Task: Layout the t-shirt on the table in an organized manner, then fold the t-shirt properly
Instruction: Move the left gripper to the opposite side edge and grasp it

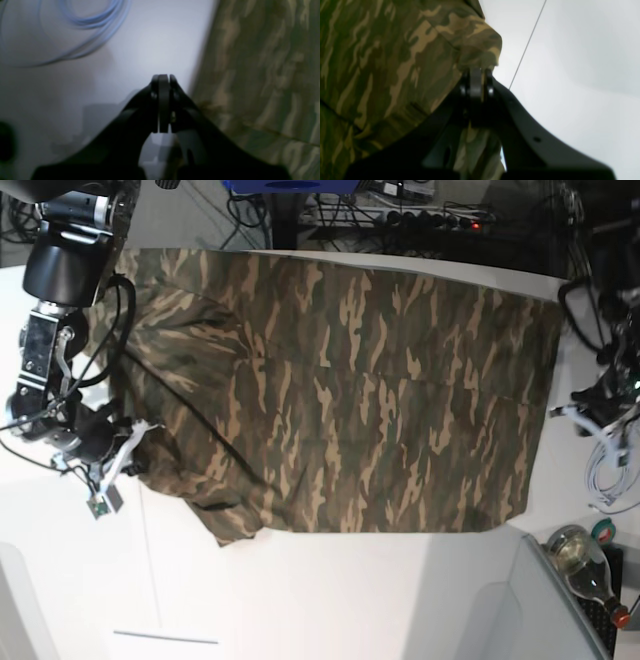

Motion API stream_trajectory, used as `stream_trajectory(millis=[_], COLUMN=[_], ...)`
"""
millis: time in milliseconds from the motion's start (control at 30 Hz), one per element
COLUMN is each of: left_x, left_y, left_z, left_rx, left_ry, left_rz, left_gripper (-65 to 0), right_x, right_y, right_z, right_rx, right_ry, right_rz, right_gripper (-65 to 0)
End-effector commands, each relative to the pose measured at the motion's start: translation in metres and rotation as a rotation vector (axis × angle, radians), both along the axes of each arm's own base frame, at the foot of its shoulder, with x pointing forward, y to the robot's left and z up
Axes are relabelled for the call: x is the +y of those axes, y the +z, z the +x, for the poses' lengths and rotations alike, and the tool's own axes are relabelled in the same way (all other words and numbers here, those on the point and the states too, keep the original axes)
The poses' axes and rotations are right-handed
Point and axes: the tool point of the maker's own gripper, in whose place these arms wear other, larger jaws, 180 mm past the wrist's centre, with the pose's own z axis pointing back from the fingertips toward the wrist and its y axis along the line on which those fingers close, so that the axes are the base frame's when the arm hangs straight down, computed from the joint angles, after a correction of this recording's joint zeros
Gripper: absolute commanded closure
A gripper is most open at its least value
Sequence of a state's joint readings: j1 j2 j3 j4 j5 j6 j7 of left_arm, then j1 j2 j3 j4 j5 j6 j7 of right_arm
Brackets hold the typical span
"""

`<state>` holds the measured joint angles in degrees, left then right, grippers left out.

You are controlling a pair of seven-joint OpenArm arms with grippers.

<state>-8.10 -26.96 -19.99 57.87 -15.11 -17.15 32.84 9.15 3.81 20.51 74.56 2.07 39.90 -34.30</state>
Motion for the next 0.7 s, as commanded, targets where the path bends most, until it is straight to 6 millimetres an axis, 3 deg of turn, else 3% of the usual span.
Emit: stream_trajectory(millis=[0,200,300,400,500,667], left_x=[0.017,0.026,0.026,0.017,0.002,-0.005], left_y=[0.019,0.005,0.009,0.001,-0.017,-0.045], left_z=[0.015,0.038,0.051,0.056,0.057,0.044], left_rx=[-0.047,-0.02,-0.081,-0.095,-0.046,0.01], left_ry=[0.026,0.13,0.144,0.12,0.079,0.115], left_rz=[0.023,-0.088,-0.1,-0.096,-0.094,-0.136], left_gripper=[0.0,-1.6,-29.3,-46.2,-48.5,-48.5], right_x=[-0.002,0.001,0.001,0.002,0.002,0.0], right_y=[0.018,0.019,0.017,0.017,0.017,0.017], right_z=[0.014,0.012,0.01,0.01,0.01,0.01], right_rx=[-0.063,-0.066,-0.061,-0.061,-0.061,-0.061], right_ry=[-0.001,-0.001,0.001,0.001,0.001,-0.002], right_rz=[0.001,0.005,0.005,0.008,0.007,0.006], right_gripper=[-0.2,-0.2,-0.2,-0.2,-0.2,-0.2])
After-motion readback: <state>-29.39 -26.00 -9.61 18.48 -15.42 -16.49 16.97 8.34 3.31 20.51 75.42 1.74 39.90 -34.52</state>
